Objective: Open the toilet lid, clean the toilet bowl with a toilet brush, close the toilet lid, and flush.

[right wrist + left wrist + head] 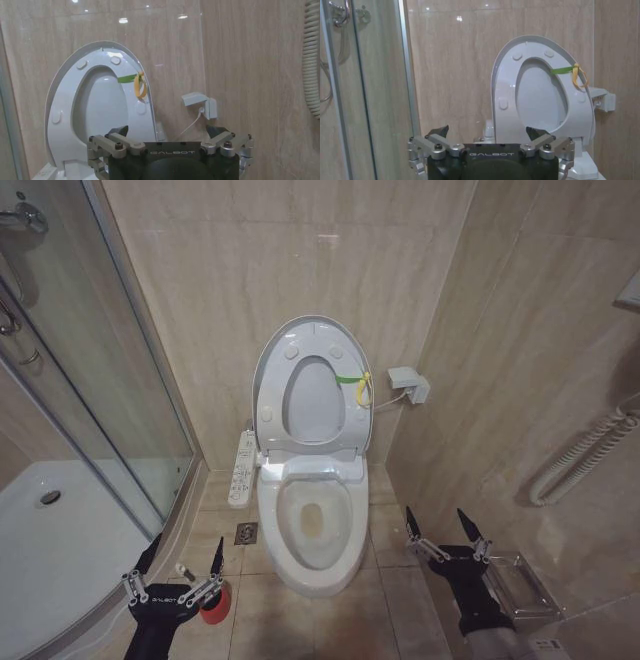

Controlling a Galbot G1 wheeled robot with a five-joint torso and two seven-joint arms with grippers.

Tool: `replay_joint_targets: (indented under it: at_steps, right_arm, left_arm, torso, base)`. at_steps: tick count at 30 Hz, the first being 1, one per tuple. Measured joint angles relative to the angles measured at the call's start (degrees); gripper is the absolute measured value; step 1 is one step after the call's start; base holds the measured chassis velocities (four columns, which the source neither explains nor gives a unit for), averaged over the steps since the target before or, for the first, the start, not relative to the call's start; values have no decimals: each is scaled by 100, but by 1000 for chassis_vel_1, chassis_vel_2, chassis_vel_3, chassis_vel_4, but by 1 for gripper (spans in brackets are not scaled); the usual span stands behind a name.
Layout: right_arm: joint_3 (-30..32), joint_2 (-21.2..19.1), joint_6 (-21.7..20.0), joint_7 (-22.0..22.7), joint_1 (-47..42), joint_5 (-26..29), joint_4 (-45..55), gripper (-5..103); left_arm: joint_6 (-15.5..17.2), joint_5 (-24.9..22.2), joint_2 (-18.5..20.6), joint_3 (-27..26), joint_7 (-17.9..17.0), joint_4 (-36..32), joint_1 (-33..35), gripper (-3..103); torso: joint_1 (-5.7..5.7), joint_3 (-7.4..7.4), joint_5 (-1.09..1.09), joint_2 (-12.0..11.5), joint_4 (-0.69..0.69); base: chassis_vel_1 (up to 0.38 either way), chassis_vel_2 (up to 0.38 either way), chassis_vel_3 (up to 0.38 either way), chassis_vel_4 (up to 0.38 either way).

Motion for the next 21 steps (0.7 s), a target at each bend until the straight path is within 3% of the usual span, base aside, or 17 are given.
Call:
replay_joint_targets:
  at_steps: [21]
  right_arm:
    - [0, 0, 0, 0, 0, 0, 0, 100]
  left_arm:
    - [0, 3, -1, 0, 1, 0, 1, 100]
  torso:
    - [0, 0, 0, 0, 0]
  base:
    - [0, 0, 0, 0]
